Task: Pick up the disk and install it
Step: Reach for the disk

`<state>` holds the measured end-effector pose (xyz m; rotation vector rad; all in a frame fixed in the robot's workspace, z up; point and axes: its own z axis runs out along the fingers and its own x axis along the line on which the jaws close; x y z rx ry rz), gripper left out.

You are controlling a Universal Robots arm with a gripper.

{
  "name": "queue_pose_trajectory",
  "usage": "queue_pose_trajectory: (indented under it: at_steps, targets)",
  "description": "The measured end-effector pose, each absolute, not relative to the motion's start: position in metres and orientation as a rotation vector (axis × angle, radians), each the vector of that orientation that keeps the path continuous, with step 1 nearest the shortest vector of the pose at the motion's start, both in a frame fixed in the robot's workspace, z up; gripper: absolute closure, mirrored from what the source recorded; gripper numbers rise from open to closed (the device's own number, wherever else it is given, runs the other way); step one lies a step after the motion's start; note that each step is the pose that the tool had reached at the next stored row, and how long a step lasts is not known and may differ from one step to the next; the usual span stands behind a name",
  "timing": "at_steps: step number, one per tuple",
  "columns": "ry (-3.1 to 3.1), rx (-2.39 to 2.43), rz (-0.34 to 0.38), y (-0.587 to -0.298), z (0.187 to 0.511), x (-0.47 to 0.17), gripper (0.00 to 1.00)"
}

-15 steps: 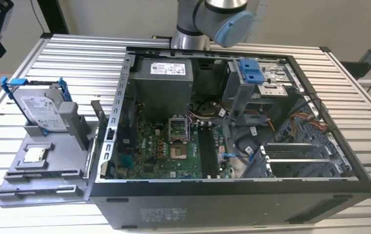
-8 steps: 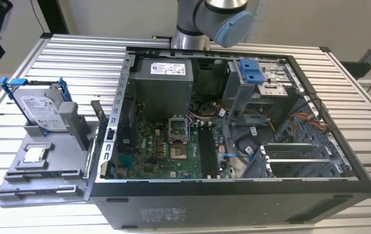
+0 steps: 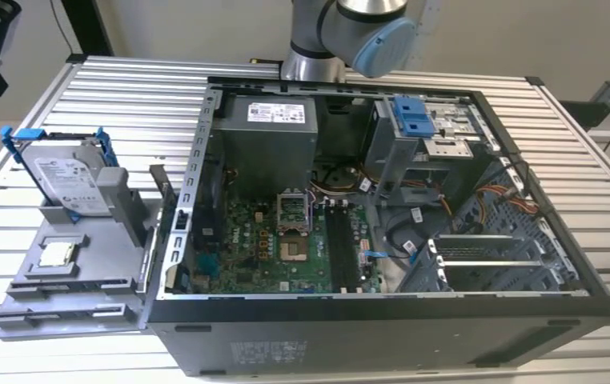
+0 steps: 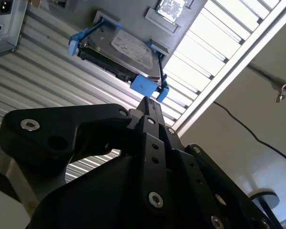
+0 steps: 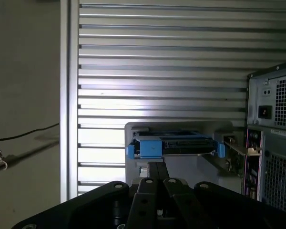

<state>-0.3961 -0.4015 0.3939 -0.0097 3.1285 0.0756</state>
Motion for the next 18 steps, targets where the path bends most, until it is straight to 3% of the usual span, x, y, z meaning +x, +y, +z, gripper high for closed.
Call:
queue_pose_trajectory:
  at_steps: [18]
  targets:
    - [3.129,-0.057,0.076,-0.4015,0.3942,-0.3961,1.0]
